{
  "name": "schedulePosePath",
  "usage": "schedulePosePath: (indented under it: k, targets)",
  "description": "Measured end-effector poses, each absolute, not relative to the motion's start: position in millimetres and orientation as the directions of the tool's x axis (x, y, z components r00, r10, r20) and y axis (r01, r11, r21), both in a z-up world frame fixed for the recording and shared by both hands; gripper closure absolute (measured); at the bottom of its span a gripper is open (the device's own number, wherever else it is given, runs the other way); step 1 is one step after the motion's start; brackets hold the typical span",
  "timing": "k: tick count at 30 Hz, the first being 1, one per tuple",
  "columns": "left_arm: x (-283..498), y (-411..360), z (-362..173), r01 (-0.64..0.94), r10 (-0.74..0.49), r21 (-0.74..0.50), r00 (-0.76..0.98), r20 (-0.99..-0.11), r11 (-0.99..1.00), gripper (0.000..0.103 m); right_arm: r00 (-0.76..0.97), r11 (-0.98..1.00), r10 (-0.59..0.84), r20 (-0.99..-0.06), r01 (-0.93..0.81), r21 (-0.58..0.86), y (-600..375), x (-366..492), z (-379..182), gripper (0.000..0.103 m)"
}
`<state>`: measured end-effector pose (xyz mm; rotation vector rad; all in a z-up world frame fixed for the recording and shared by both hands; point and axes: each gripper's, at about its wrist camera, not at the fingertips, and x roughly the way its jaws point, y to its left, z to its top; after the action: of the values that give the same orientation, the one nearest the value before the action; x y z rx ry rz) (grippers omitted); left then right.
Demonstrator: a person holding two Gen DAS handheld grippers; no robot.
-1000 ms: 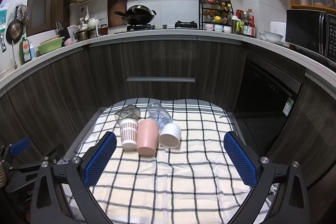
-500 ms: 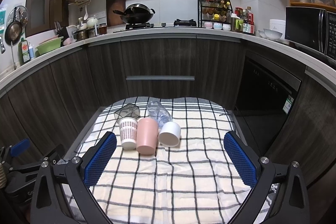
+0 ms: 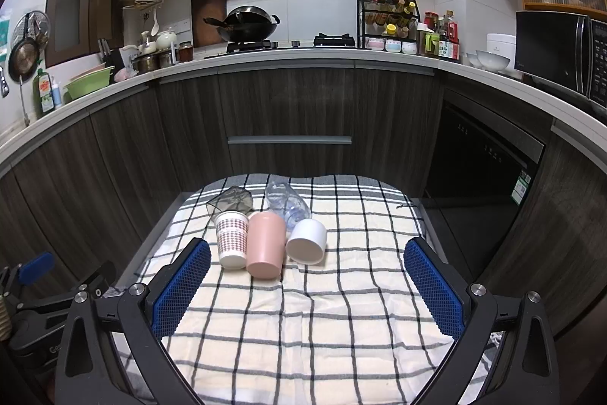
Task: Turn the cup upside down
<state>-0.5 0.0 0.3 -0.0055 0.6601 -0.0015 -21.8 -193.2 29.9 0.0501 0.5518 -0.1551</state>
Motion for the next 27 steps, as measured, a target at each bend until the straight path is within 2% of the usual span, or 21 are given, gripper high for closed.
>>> schedulePosePath:
  k: [27]
  targets:
    - [1,-1,-10,-0.007,0.003,-0.003,0.777,-0.630,1.000,0.000,0.835,0.988,-0.125,-0.536,0.156,0.014,-190,-19,24,0.001]
